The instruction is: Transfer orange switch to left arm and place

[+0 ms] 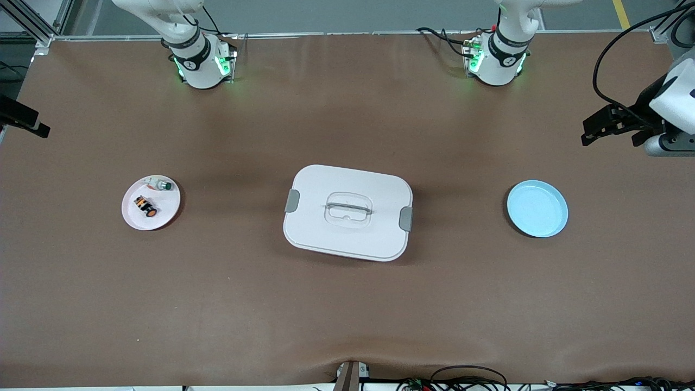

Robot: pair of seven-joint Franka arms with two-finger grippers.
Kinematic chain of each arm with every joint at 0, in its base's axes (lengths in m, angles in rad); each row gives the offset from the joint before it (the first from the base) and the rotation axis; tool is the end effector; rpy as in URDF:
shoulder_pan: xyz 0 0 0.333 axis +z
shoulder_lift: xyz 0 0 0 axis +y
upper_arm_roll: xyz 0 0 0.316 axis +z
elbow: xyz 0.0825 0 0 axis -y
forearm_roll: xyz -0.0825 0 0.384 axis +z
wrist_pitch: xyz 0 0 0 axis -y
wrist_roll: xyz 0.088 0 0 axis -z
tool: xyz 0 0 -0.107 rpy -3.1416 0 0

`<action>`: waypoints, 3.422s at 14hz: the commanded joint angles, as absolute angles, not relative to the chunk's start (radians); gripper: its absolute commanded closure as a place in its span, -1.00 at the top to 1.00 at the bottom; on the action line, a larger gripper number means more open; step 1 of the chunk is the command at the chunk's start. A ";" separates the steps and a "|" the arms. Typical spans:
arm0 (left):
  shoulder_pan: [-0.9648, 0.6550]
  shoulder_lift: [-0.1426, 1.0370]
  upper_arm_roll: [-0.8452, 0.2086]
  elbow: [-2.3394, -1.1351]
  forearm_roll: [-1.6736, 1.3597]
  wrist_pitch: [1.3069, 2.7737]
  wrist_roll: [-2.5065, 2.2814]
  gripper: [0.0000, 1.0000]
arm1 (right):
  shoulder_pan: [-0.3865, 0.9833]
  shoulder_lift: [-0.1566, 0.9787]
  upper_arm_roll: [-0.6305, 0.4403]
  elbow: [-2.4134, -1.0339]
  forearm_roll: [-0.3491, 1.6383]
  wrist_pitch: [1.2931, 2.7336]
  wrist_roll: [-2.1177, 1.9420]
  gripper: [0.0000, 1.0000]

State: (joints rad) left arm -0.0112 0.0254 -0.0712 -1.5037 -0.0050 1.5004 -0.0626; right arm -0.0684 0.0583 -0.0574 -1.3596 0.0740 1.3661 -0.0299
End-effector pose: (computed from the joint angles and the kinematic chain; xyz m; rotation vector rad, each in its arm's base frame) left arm 0.5537 -0.0457 0.6358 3.1364 -0.0315 -0.0456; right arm 0.5469 -0.0588 0.6726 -3.0649 0.1268 0.0708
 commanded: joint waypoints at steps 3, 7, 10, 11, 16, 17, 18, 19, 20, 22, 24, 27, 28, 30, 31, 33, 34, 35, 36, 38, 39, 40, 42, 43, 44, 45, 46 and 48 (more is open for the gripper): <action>-0.014 0.017 -0.061 -1.494 -0.014 1.500 -0.043 1.00 | -0.078 0.029 -0.054 -1.388 0.078 1.368 -0.018 1.00; -0.015 0.017 -0.063 -1.488 -0.014 1.500 -0.044 1.00 | -0.080 0.029 -0.054 -1.388 0.080 1.370 -0.018 1.00; -0.020 0.015 -0.069 -1.488 -0.012 1.499 -0.060 1.00 | -0.080 0.029 -0.054 -1.388 0.080 1.371 -0.020 1.00; -0.020 0.015 -0.069 -1.488 -0.014 1.499 -0.060 1.00 | -0.080 0.029 -0.054 -1.388 0.080 1.371 -0.018 1.00; -0.017 0.020 -0.069 -1.488 -0.009 1.500 -0.060 1.00 | -0.081 0.034 -0.054 -1.382 0.075 1.381 -0.020 1.00; -0.015 0.020 -0.069 -1.488 -0.009 1.500 -0.060 1.00 | -0.081 0.035 -0.054 -1.378 0.072 1.382 -0.020 1.00; -0.017 0.020 -0.069 -1.488 -0.009 1.500 -0.060 1.00 | -0.083 0.038 -0.054 -1.376 0.074 1.396 -0.024 1.00; -0.018 0.020 -0.069 -1.488 -0.008 1.500 -0.060 1.00 | -0.083 0.040 -0.054 -1.376 0.072 1.407 -0.031 1.00; -0.018 0.020 -0.069 -1.488 -0.006 1.500 -0.060 1.00 | -0.092 0.040 -0.055 -1.376 0.072 1.413 -0.031 1.00; -0.017 0.021 -0.069 -1.488 -0.008 1.500 -0.060 1.00 | -0.110 0.066 -0.055 -1.376 0.071 1.465 -0.034 1.00; -0.017 0.021 -0.069 -1.488 -0.008 1.500 -0.061 1.00 | -0.112 0.075 -0.055 -1.377 0.069 1.488 -0.032 1.00; -0.018 0.021 -0.069 -1.488 -0.008 1.500 -0.061 1.00 | -0.113 0.123 -0.055 -1.378 0.055 1.515 -0.032 1.00; -0.018 0.021 -0.069 -1.488 -0.006 1.500 -0.061 1.00 | -0.114 0.135 -0.057 -1.378 0.049 1.519 -0.034 1.00; -0.020 0.021 -0.069 -1.488 -0.006 1.500 -0.061 1.00 | -0.113 0.158 -0.055 -1.378 0.040 1.537 -0.034 1.00; -0.020 0.020 -0.069 -1.488 -0.006 1.499 -0.061 1.00 | -0.114 0.160 -0.055 -1.378 0.040 1.540 -0.034 1.00; -0.020 0.020 -0.069 -1.488 -0.006 1.499 -0.061 1.00 | -0.112 0.163 -0.057 -1.378 0.040 1.540 -0.034 1.00; -0.021 0.020 -0.069 -1.488 -0.006 1.500 -0.061 1.00 | -0.113 0.164 -0.057 -1.378 0.037 1.542 -0.034 1.00; -0.021 0.020 -0.069 -1.488 -0.006 1.500 -0.061 1.00 | -0.112 0.166 -0.055 -1.378 0.019 1.542 -0.034 1.00; -0.021 0.020 -0.069 -1.488 -0.006 1.499 -0.061 1.00 | -0.109 0.169 -0.055 -1.378 0.005 1.542 -0.034 1.00; -0.020 0.021 -0.069 -1.488 -0.006 1.500 -0.061 1.00 | -0.101 0.178 -0.055 -1.378 -0.003 1.554 -0.032 1.00; -0.021 0.020 -0.069 -1.488 -0.006 1.500 -0.061 1.00 | -0.107 0.178 -0.055 -1.378 -0.003 1.555 -0.034 1.00; -0.021 0.021 -0.069 -1.488 -0.005 1.500 -0.061 1.00 | -0.112 0.186 -0.054 -1.378 0.000 1.557 -0.032 1.00; -0.020 0.021 -0.069 -1.488 -0.005 1.500 -0.061 1.00 | -0.123 0.262 -0.055 -1.378 0.015 1.582 -0.032 1.00; -0.020 0.021 -0.069 -1.488 -0.003 1.500 -0.061 1.00 | -0.133 0.262 -0.055 -1.378 0.015 1.583 -0.034 1.00; -0.020 0.021 -0.069 -1.488 -0.003 1.500 -0.061 1.00 | -0.135 0.265 -0.055 -1.378 -0.001 1.585 -0.034 1.00; -0.020 0.023 -0.069 -1.488 -0.005 1.500 -0.061 1.00 | -0.137 0.273 -0.055 -1.378 0.000 1.583 -0.029 1.00; -0.020 0.023 -0.069 -1.488 -0.003 1.500 -0.061 1.00 | -0.144 0.273 -0.055 -1.381 0.002 1.583 -0.028 1.00; -0.020 0.023 -0.069 -1.488 -0.003 1.500 -0.061 1.00 | -0.153 0.275 -0.055 -1.391 0.000 1.583 -0.020 1.00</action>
State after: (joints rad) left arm -0.0151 0.0256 -0.0722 -1.4933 -0.0050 1.5004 -0.0627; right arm -0.1366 0.2826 -0.0644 -1.3893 0.0149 1.5894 -0.0309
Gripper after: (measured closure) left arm 0.000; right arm 0.000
